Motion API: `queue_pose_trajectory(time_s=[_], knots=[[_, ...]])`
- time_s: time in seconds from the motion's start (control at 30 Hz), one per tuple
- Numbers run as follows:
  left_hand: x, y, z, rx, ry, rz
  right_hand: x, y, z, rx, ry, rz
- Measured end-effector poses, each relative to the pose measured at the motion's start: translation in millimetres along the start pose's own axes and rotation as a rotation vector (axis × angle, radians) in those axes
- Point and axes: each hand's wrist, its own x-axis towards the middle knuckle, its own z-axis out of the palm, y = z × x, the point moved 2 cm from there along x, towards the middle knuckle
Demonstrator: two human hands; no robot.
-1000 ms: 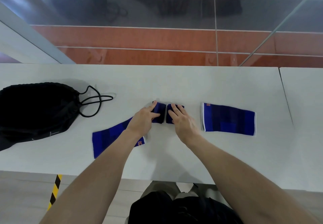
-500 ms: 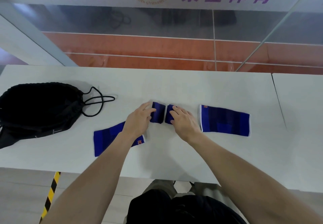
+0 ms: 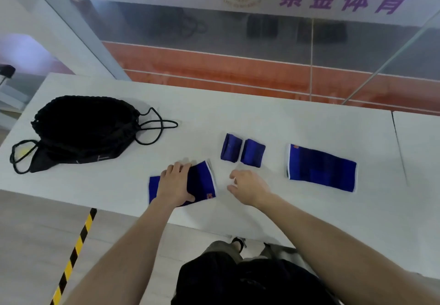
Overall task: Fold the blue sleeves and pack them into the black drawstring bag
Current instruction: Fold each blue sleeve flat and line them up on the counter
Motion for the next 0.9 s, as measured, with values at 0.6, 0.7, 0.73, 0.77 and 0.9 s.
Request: queue_pose_trajectory(time_s=[0.6,0.7,0.73,0.77,0.9], knots=[[-51,135,-12,-0.650,-0.143,0.210,-77,93,-8,0.610,0.167,0.150],[-57,185,-32,-0.947,-0.152,0.140,-113,132,-25,0.789,0.311,0.223],[-61,200,-36,-1.068,-0.160,0.104,-126,143,-28,0.834,0.318,0.246],[-65,215,-40,-1.190,-0.166,0.092,-138,154,-29,0.871,0.305,0.257],[-81,257,-47,-1.633,-0.223,0.145,-170,184,-21,0.876,0.216,0.205]])
